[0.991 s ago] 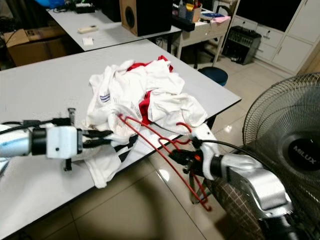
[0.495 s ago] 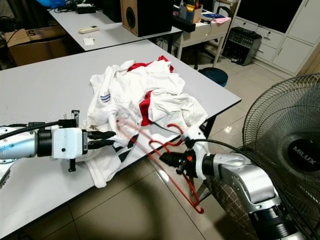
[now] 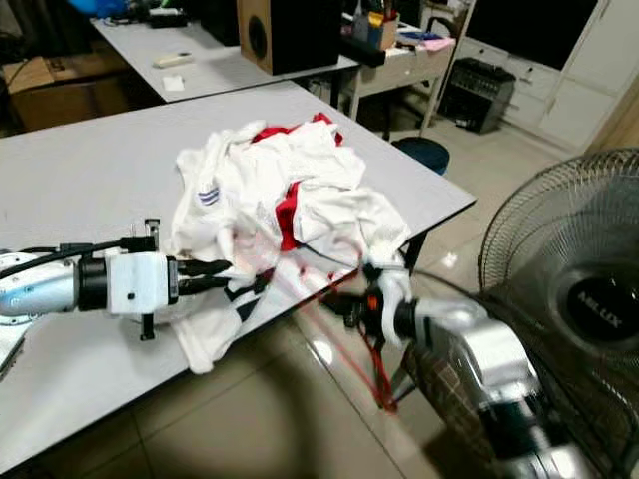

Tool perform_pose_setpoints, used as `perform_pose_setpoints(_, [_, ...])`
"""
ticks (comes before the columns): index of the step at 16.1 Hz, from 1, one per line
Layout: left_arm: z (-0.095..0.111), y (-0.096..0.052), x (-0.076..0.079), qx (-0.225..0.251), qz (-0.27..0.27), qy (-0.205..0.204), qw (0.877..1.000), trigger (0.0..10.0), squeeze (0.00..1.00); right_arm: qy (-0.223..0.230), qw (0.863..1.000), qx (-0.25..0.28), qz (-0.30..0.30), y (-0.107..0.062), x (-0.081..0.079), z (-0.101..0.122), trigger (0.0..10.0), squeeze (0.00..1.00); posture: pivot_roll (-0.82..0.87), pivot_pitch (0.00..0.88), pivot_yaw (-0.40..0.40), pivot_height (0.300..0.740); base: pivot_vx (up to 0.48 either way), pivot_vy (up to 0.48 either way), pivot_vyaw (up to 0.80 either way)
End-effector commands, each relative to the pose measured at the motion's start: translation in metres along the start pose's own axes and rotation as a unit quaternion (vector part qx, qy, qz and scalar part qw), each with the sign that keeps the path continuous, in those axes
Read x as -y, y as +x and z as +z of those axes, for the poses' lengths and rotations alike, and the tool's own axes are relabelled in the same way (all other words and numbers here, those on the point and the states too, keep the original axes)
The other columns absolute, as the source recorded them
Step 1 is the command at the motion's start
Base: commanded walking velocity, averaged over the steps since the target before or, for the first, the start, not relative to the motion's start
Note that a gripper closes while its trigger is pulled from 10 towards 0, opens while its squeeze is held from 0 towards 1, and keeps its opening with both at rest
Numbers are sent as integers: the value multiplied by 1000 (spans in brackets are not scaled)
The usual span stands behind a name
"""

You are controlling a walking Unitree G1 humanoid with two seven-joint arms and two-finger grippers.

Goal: Hang hanger

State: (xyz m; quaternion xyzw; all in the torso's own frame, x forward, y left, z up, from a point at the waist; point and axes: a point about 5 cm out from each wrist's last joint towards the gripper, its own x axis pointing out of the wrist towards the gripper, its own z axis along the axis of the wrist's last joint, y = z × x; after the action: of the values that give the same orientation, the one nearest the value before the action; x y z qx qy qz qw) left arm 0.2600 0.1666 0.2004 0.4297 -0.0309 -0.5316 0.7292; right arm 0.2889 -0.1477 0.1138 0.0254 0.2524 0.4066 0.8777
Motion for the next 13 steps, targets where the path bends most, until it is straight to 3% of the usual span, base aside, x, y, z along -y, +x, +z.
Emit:
perform_pose_setpoints(1, [6, 3, 1, 8, -7, 10, 1000, 0, 0, 14, 998, 35, -41, -4, 13, 11, 10000, 0, -111, 0, -52, 740, 0, 0, 0])
perform_pose_setpoints(6, [5, 5, 5, 7, -16, 9, 1000, 0, 0, 107, 985, 132, -26, 0, 17, 35, 10000, 0, -111, 0, -52, 740, 0, 0, 0])
perform_pose_setpoints(7, [7, 8, 6, 14, -20, 11, 1000, 0, 0, 144, 965, 216, -27, -1, 19, 56, 10000, 0, -111, 0, -52, 740, 0, 0, 0])
perform_pose_setpoints(8, [9, 12, 8, 21, -23, 10, 999, 0, 0, 211, 940, 268, -20, -2, 22, 67, 10000, 0, -111, 0, -52, 740, 0, 0, 0])
perform_pose_setpoints(9, [11, 17, 11, 27, -27, 6, 999, 0, 0, 240, 939, 245, -25, 2, 23, 59, 10000, 0, -111, 0, -53, 740, 0, 0, 0])
perform_pose_setpoints(10, [12, 21, 14, 31, -28, 4, 999, 0, 0, 229, 955, 181, -52, 9, 23, 41, 10000, 0, -110, 0, -55, 740, 0, 0, 0])
perform_pose_setpoints(11, [11, 27, 18, 34, -30, 2, 999, 0, 0, 248, 955, 143, -73, 13, 26, 20, 10000, 0, -109, 0, -57, 740, 0, 0, 0])
perform_pose_setpoints(13, [5, 31, 26, 22, -42, -3, 999, 1451, 0, 281, 946, 148, -70, 12, 26, 13, 10000, 0, -108, 0, -57, 740, 0, 0, 0])
